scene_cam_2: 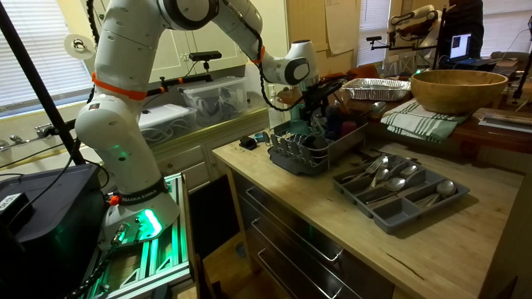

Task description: Put the green cup upside down then remove the sachet from the dish rack and put it on the right side of the counter.

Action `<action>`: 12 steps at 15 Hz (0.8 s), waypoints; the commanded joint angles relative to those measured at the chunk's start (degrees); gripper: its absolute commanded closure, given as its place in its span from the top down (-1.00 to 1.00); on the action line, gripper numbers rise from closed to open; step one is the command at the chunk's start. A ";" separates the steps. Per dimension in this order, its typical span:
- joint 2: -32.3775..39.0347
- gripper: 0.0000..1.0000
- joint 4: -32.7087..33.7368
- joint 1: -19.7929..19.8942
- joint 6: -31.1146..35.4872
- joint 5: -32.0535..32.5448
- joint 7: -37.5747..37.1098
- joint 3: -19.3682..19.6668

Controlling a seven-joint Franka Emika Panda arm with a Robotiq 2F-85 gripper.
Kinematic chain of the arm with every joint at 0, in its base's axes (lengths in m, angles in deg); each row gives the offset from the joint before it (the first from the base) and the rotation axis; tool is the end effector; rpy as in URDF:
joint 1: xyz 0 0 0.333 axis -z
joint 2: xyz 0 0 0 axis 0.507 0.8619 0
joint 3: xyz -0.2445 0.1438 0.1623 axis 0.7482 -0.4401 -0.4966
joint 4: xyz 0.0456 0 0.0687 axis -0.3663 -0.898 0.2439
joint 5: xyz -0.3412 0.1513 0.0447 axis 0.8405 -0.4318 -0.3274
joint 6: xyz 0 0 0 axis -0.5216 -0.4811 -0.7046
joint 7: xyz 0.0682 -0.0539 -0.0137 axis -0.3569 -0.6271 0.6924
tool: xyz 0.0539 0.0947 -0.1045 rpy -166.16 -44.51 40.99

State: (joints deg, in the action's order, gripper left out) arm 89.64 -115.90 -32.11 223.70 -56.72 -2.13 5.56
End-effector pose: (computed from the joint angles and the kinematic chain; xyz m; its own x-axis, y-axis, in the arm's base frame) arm 0.6621 0.1355 0.2612 -0.2121 0.9769 0.0254 0.9458 0.1987 0.2568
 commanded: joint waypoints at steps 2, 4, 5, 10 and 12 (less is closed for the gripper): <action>3.87 1.00 2.50 -0.25 2.02 0.42 0.69 -0.71; 5.25 0.84 3.55 -0.43 2.23 0.69 0.77 -0.81; 6.23 0.68 4.39 -0.38 2.49 0.76 0.88 -0.81; 9.55 -0.23 8.33 -0.71 3.69 1.51 0.65 -0.67; 9.78 -0.54 9.23 -1.05 3.36 1.81 0.02 -0.37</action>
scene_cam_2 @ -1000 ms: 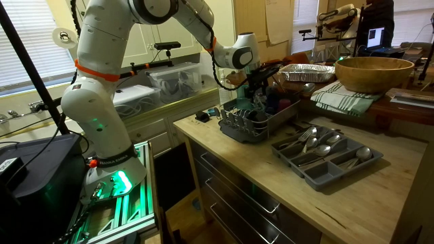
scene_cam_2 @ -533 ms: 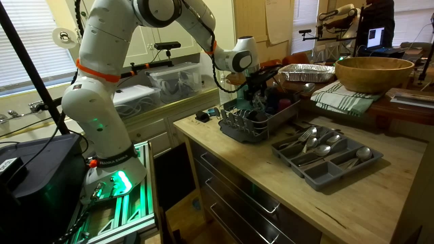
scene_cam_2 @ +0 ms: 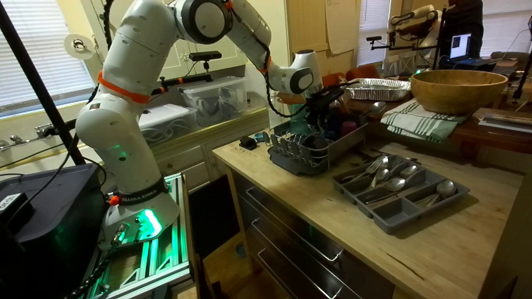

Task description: Put the green cup upside down then remove the sachet from the dish rack and put it on the right side of the counter.

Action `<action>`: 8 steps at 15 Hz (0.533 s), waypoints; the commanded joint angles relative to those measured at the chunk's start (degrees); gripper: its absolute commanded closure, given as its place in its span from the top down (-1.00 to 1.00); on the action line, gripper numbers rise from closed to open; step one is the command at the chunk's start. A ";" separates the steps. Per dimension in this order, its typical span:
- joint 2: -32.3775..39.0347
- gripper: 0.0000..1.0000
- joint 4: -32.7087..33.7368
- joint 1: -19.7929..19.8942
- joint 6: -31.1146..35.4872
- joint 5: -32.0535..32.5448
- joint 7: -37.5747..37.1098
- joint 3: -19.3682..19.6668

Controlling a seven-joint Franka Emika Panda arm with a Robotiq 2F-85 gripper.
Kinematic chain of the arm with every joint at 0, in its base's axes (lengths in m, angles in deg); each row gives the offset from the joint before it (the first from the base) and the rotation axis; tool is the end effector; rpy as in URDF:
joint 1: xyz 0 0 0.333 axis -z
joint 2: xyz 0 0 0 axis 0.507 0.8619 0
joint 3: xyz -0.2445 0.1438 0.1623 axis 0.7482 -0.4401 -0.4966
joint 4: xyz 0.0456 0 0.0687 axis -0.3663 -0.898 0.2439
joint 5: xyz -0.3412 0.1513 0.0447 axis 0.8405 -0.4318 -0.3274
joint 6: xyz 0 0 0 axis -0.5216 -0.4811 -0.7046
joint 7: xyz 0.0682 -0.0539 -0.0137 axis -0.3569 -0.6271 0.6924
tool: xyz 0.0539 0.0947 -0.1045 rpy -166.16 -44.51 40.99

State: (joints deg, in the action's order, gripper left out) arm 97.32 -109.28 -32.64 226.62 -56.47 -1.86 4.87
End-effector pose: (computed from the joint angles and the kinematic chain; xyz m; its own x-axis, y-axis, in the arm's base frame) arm 0.6906 0.1521 0.2283 -0.2264 0.9726 0.0523 0.9352 0.2020 0.2909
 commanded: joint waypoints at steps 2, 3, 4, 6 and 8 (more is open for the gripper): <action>1.48 -0.83 2.28 -0.83 0.20 1.95 -0.77 0.57; 0.48 -0.94 1.43 -0.91 -0.27 1.91 -1.33 0.58; -0.88 -0.97 0.36 -1.04 -0.98 1.76 -2.15 0.56; -4.99 -1.00 -3.11 -1.79 -1.64 2.48 -4.38 1.26; -8.95 -0.97 -6.52 -2.41 -0.91 3.19 -7.16 1.88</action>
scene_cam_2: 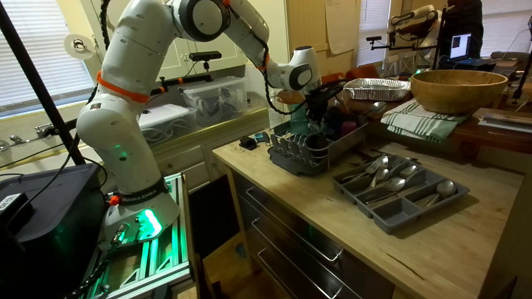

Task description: Put the green cup upside down then remove the sachet from the dish rack and put it on the right side of the counter.

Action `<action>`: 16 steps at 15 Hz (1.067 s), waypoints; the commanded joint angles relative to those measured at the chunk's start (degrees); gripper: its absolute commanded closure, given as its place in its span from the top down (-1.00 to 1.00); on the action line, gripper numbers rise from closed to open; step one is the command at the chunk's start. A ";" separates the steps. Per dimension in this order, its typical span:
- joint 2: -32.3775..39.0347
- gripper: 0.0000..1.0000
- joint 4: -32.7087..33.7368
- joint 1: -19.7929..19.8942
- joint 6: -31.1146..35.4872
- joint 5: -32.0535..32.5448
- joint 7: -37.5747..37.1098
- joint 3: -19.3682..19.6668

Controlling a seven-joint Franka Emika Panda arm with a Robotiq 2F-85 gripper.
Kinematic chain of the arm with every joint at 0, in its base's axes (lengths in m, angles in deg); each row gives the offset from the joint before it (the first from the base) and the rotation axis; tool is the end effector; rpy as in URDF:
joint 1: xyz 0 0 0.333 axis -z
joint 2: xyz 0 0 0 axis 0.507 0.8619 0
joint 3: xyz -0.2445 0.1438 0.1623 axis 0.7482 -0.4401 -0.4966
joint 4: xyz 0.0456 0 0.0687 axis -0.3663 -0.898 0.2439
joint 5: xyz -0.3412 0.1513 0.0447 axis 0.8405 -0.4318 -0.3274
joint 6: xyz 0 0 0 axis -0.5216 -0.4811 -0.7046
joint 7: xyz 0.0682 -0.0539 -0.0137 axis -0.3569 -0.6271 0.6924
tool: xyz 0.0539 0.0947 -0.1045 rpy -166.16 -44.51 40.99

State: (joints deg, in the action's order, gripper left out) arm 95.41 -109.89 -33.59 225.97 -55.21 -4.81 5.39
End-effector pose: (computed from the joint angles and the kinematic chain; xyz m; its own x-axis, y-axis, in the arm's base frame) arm 0.6877 0.1577 0.2447 -0.2043 0.9781 0.0401 0.9362 0.1832 0.2999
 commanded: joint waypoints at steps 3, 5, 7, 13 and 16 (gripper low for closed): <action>-12.77 -0.98 -10.16 -2.12 0.49 2.32 -9.43 2.22; -16.18 -0.98 -12.48 -1.73 2.13 1.80 -12.42 2.28; -19.42 -0.98 -15.01 -1.61 4.64 2.19 -15.87 2.82; -27.64 -0.98 -21.94 -6.92 12.33 16.01 -35.12 14.10; -30.21 -0.98 -23.64 -9.50 10.13 28.07 -48.16 22.07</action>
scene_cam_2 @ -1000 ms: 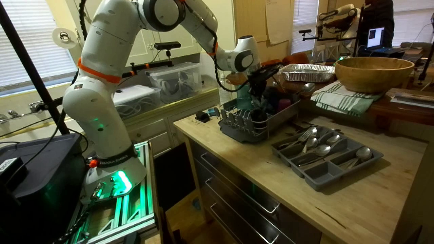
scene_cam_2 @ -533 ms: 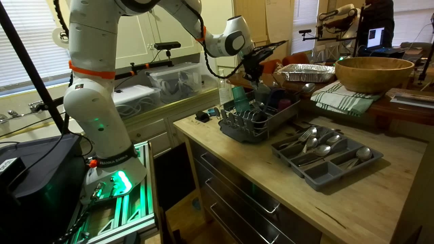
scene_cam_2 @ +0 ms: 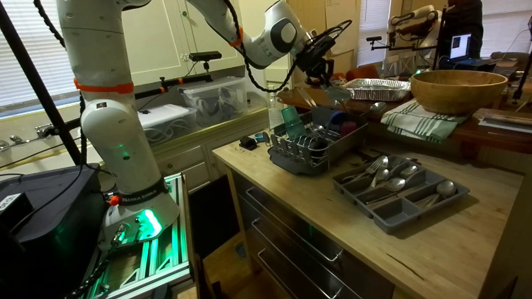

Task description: Put the green cup upside down then remove the sachet from the dish rack and put it on the right side of the counter.

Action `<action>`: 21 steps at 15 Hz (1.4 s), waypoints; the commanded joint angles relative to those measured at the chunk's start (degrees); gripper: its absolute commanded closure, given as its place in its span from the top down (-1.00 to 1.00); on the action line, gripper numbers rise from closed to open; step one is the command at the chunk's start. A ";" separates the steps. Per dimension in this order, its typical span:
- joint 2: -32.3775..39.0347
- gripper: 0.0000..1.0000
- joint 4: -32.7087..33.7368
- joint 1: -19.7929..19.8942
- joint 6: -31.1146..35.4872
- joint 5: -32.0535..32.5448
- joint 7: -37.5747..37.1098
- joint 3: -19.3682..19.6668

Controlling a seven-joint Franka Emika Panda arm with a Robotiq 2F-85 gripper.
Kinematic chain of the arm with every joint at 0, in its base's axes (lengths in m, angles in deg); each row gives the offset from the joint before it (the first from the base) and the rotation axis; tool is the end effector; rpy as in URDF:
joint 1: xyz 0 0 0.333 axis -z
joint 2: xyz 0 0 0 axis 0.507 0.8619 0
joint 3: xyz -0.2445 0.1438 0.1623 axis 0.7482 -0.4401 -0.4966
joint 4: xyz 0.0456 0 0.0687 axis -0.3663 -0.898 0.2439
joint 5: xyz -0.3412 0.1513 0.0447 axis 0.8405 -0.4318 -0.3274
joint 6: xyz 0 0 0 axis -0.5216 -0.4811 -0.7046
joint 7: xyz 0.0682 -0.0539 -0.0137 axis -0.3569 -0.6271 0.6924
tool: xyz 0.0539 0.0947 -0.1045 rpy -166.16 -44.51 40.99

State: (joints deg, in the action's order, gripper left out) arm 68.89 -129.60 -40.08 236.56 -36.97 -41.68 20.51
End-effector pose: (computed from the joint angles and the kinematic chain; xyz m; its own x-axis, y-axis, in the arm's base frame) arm 0.6238 0.0762 0.4095 0.2363 0.9697 0.0620 0.7692 -0.2256 0.5979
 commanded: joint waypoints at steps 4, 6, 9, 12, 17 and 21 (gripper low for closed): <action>-5.58 -0.98 -7.44 -2.39 -3.35 24.47 -28.12 13.35; -5.55 -0.98 -9.29 -1.84 -5.92 30.49 -36.49 15.18; -4.95 -0.98 -12.52 -1.13 -10.36 34.78 -46.16 17.07; -5.82 -0.98 -17.92 6.36 -14.45 35.76 -53.11 12.33; -5.45 -0.98 -24.69 13.83 -3.50 35.25 -58.49 9.85; -4.25 -0.98 -23.56 12.87 -4.59 33.78 -57.04 10.65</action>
State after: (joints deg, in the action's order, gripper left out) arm 64.64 -153.17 -27.21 231.97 -3.19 -98.72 31.15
